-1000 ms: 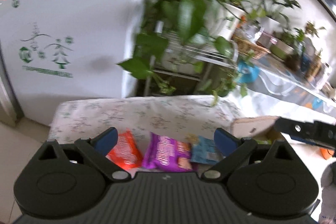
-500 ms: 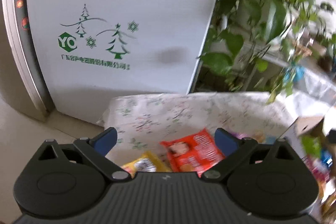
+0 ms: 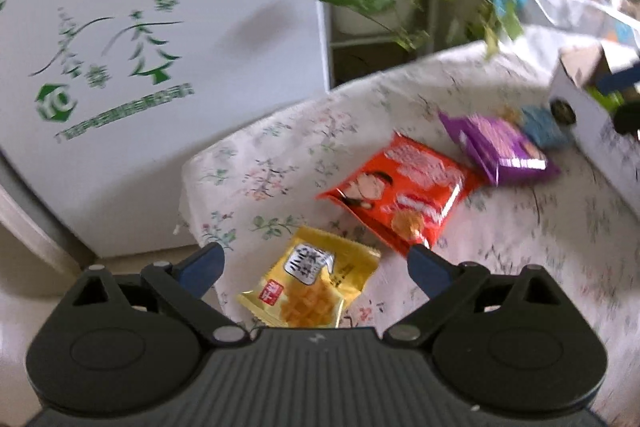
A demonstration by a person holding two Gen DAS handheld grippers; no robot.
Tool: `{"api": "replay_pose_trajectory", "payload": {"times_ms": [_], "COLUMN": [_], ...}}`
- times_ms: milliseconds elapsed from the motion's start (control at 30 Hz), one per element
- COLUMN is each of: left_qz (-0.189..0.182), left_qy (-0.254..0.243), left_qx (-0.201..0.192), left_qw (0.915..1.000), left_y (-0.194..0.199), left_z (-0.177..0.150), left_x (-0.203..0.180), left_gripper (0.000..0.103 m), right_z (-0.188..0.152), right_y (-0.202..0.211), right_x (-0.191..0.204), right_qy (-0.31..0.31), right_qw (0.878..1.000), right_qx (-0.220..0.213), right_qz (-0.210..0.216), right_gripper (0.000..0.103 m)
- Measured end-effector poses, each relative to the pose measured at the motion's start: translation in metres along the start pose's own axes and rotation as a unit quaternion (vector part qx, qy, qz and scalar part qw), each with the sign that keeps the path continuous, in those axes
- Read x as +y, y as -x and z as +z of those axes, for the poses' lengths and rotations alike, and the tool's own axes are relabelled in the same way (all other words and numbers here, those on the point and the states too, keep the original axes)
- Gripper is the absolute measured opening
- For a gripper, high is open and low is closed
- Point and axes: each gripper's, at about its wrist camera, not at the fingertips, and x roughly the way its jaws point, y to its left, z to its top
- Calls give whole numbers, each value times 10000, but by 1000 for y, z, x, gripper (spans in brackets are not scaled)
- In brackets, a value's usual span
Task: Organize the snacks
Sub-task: 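Move both tools back over the remaining snack bags on the table, then grasp the yellow waffle bag with the left tool while the right tool grasps the purple bag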
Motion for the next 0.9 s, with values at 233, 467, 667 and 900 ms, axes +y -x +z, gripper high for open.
{"api": "replay_pose_trajectory", "payload": {"times_ms": [233,467,667,900], "left_qz": [-189,-288,-365,-718], "left_qy": [-273,-326,-359,-345], "left_qx": [54,65,183,205], "left_qw": [9994,9990,9985,9966], "left_y": [-13,-25,-34,-31], "left_z": [-2,-1,-6,-6], "left_x": [-2,-1,-3,-5], "left_gripper": [96,94,84,64], "right_z": [7,15,19,19], "right_y": [-39,-70,-92,-115], "right_x": [0,-10,-17,-21], "right_qy": [287,358,154,-172], "right_qw": [9990,9983,9986,9976], "right_qx": [286,463,512,667], "right_qz": [190,69,14,62], "right_gripper": [95,96,97,100]}}
